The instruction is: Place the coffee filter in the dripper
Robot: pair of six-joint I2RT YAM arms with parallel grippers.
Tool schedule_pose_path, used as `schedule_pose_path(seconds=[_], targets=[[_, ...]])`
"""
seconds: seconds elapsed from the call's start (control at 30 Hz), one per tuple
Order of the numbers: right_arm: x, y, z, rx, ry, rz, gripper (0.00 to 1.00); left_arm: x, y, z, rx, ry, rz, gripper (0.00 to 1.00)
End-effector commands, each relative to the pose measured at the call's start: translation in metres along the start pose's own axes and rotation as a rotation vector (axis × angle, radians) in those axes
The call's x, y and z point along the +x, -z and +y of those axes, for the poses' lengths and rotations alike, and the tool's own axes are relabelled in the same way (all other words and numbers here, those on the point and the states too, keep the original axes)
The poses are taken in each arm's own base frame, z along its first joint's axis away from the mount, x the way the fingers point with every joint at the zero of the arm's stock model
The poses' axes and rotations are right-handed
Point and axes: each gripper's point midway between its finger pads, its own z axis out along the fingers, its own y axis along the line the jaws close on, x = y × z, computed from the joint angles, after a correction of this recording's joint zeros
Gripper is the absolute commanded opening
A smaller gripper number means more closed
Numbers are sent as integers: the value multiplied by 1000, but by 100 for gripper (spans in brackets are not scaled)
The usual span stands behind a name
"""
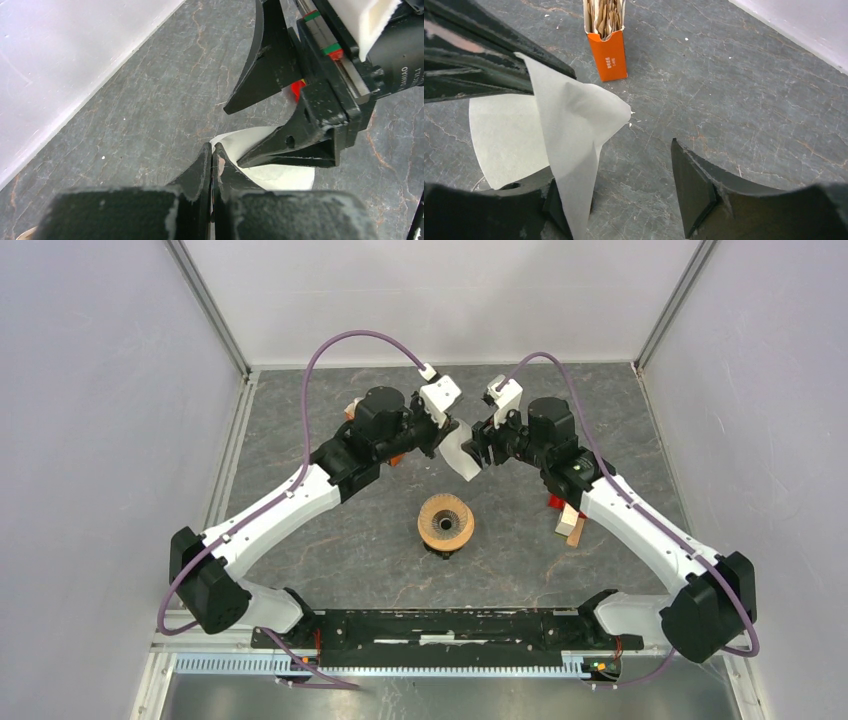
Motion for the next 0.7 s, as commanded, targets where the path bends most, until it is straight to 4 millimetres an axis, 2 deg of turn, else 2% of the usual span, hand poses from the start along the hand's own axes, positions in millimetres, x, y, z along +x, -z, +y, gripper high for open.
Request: schedule_pose_path(seconds=[0.0, 0.27, 0.4, 0.5, 0.57, 0.67], targets=[[-28, 1, -7, 35, 4, -60, 60, -25, 6, -1, -29, 41, -78, 2], [-26, 3, -21, 121, 23, -40, 29, -21, 3, -3, -45, 36, -59, 2], [-28, 5, -21, 128, 33, -42, 21, -19, 0, -4, -46, 28, -51, 2], [-28, 4, -18, 115, 33, -43, 23, -18, -1, -5, -42, 21, -47, 2], [-28, 6, -16, 106, 34, -50, 33, -20, -1, -3, -53, 16, -51, 2], [-29, 9, -13, 89, 38, -62, 55, -19, 1, 0, -67, -4, -52, 2]])
